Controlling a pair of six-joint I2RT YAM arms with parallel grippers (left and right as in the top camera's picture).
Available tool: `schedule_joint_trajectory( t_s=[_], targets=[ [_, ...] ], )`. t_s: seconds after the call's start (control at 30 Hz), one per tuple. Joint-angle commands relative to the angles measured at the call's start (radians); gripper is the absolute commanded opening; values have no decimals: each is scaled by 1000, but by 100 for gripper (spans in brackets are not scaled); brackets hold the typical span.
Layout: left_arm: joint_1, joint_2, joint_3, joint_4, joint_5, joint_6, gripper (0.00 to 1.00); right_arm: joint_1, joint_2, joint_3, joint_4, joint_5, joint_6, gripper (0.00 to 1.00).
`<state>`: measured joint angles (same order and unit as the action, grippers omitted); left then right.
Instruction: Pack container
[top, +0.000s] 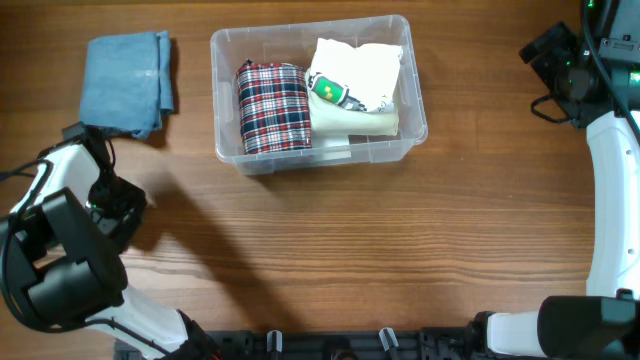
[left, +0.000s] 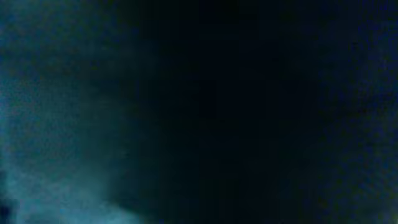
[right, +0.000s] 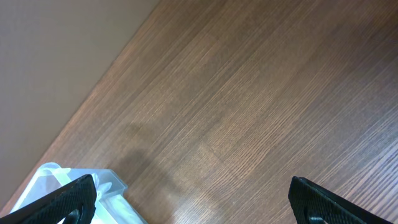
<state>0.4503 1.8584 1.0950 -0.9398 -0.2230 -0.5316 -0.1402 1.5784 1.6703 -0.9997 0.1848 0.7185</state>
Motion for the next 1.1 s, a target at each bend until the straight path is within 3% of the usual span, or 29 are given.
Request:
schedule_joint_trajectory(
  t_s=[0.0,0.03,0.07,0.23,0.33,0.43,0.6,0.7,0.93,1.07],
  targets=[
    [6,43,-5,3,-6,5,19,2,2,-3,0,17,15,100],
    [6,42,1,-2,-5,5,8,2,2,-3,0,17,15,100],
    [6,42,10,-13,-4,4,4,2,2,-3,0,17,15,100],
    [0,42,175,-175,21,5,4,5,2,-3,0,17,15,100],
    [-24,38,394,-365,32,5,4,5,2,-3,0,17,15,100],
    [-92,20,636,-521,39,91,4,5,2,-3,0,17,15,100],
    [-298,-48,842,-550,176,404,4,5,2,-3,0,17,15,100],
    [-472,-90,855,-472,303,702,4,5,2,-3,0,17,15,100],
    [-822,-78,855,-363,319,1233,4,5,2,-3,0,17,15,100],
    [-939,-57,855,-341,320,1461,4,5,2,-3,0,17,15,100]
  ],
)
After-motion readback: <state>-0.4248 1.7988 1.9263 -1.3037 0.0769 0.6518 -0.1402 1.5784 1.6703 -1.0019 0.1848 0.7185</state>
